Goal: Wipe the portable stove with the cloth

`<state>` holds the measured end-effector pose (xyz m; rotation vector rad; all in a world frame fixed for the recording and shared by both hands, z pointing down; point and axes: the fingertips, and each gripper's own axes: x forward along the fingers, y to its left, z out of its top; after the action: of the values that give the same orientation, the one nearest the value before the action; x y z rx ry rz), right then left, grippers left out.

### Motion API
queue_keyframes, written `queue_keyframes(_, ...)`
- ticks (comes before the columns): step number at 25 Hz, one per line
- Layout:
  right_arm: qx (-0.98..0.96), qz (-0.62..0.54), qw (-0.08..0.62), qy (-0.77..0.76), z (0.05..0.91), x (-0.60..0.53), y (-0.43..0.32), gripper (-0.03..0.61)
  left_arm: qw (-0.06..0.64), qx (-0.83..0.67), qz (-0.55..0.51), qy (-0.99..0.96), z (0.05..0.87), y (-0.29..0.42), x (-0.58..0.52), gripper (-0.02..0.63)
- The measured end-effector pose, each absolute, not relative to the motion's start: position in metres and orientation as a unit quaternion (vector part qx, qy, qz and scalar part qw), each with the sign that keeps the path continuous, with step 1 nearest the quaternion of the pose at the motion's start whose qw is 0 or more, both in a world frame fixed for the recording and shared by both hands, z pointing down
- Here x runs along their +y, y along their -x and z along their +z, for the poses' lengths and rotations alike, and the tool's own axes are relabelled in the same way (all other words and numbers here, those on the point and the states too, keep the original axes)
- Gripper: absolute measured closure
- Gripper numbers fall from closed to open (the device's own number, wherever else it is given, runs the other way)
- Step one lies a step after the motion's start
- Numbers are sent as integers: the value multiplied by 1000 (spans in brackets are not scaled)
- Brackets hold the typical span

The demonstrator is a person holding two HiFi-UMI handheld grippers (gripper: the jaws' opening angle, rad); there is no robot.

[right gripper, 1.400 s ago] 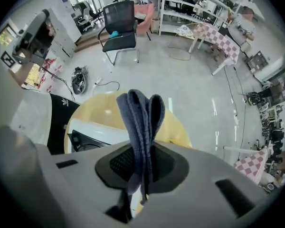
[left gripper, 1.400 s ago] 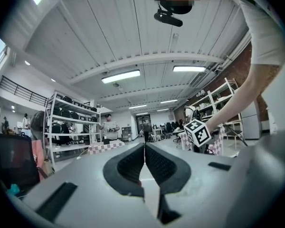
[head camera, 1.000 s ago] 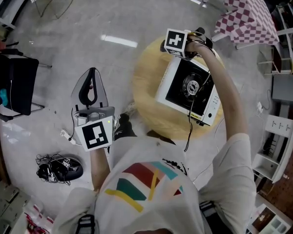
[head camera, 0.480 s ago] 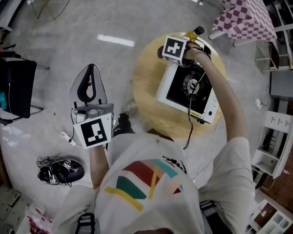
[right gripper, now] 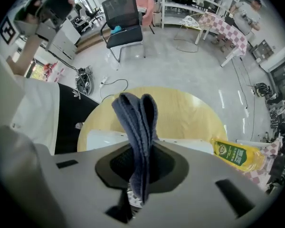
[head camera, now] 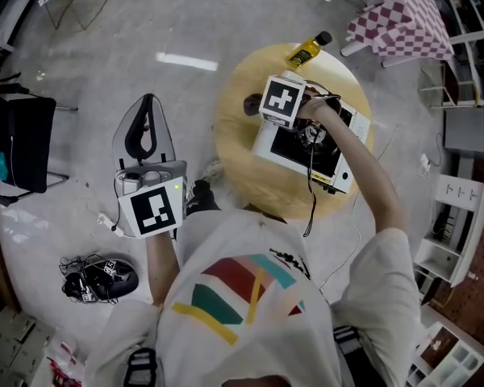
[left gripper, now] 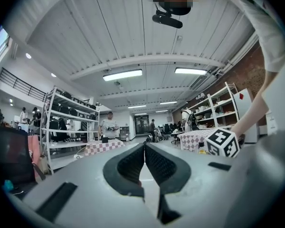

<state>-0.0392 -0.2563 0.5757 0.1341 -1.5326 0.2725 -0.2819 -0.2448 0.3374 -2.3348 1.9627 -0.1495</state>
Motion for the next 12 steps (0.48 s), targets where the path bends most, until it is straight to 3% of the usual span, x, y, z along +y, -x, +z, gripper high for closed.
queue_keyframes(12, -713, 160, 679, -67, 571, -184, 62, 543, 50, 654, -43, 754, 333, 283, -232, 607)
